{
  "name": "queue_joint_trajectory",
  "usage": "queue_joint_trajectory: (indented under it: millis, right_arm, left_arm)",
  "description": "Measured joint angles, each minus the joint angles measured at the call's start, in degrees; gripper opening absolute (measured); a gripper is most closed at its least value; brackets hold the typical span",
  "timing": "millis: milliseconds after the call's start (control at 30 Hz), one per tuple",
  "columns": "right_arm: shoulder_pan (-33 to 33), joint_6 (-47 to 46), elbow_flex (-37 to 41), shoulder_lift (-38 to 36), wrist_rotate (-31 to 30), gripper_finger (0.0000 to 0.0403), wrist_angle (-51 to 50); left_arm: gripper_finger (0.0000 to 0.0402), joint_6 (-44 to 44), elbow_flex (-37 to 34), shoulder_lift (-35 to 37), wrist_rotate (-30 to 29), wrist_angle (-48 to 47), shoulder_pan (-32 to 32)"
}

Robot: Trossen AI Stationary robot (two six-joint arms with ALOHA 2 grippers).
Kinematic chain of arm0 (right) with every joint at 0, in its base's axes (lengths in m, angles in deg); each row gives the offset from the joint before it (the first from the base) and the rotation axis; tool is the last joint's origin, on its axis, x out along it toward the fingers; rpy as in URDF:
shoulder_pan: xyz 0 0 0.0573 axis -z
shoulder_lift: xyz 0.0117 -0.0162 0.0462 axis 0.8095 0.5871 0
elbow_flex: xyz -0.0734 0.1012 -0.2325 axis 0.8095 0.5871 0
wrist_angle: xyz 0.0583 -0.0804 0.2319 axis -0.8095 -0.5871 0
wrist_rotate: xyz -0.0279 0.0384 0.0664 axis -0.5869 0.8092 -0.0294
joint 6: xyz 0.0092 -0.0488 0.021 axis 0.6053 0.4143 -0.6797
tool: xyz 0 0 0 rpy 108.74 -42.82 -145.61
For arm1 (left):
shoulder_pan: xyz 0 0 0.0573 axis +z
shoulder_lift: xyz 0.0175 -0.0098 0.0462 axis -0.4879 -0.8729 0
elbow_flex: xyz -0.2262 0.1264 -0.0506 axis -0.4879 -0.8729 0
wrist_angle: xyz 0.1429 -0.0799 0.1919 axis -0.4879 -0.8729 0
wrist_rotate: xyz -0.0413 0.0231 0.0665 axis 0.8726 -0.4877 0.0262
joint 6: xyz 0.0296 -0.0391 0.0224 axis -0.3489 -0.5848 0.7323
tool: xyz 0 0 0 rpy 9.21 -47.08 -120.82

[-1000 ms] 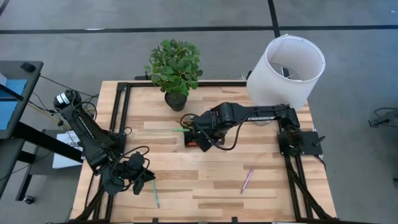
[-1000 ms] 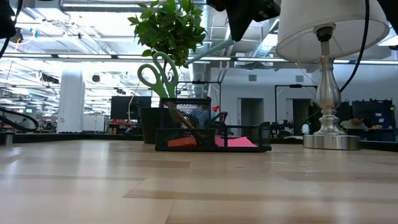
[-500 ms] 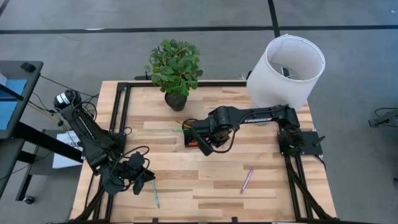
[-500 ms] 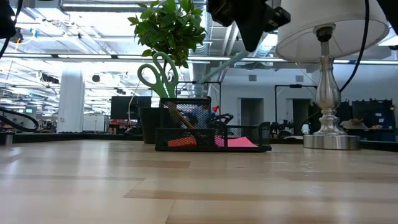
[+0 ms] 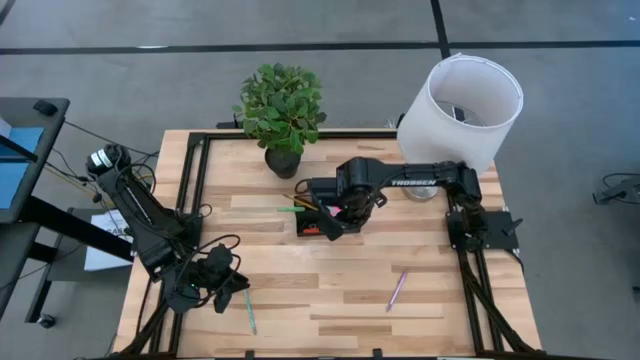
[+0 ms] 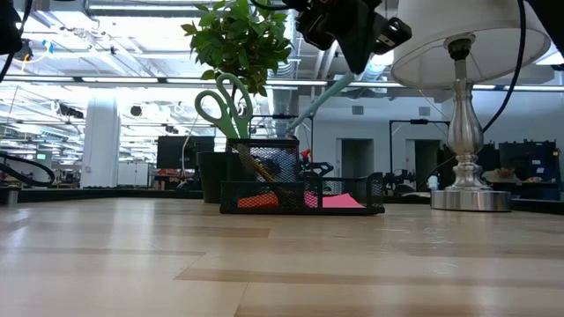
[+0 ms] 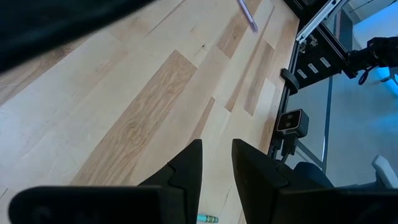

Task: Pick and place office supplies into organizer
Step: Put the blue pen into the black desk organizer

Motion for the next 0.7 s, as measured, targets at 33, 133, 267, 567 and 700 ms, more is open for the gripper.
queue_joint_trajectory:
  millis: [33,133,267,567,700]
  right_arm:
    - [0.2,0.2,0.0,0.0,0.4,0.0000,0.0]
    - [1.0,1.4,0.0,0.0,2.1,0.0000,0.0]
    - [2.5,1.7,0.0,0.0,4.8,0.0000,0.0]
    - [5.3,-1.7,0.0,0.0,12.2,0.0000,0.0]
    - [5.3,-2.3,0.0,0.0,14.1,0.0000,1.2]
  left_arm:
    - [0.0080,0.0,0.0,0.0,0.0,0.0,0.0]
    - [0.0080,0.0,0.0,0.0,0.0,0.0,0.0]
    - [0.0080,0.0,0.0,0.0,0.0,0.0,0.0]
    - [0.0080,0.0,0.0,0.0,0.0,0.0,0.0]
    - [0.0080,0.0,0.0,0.0,0.0,0.0,0.0]
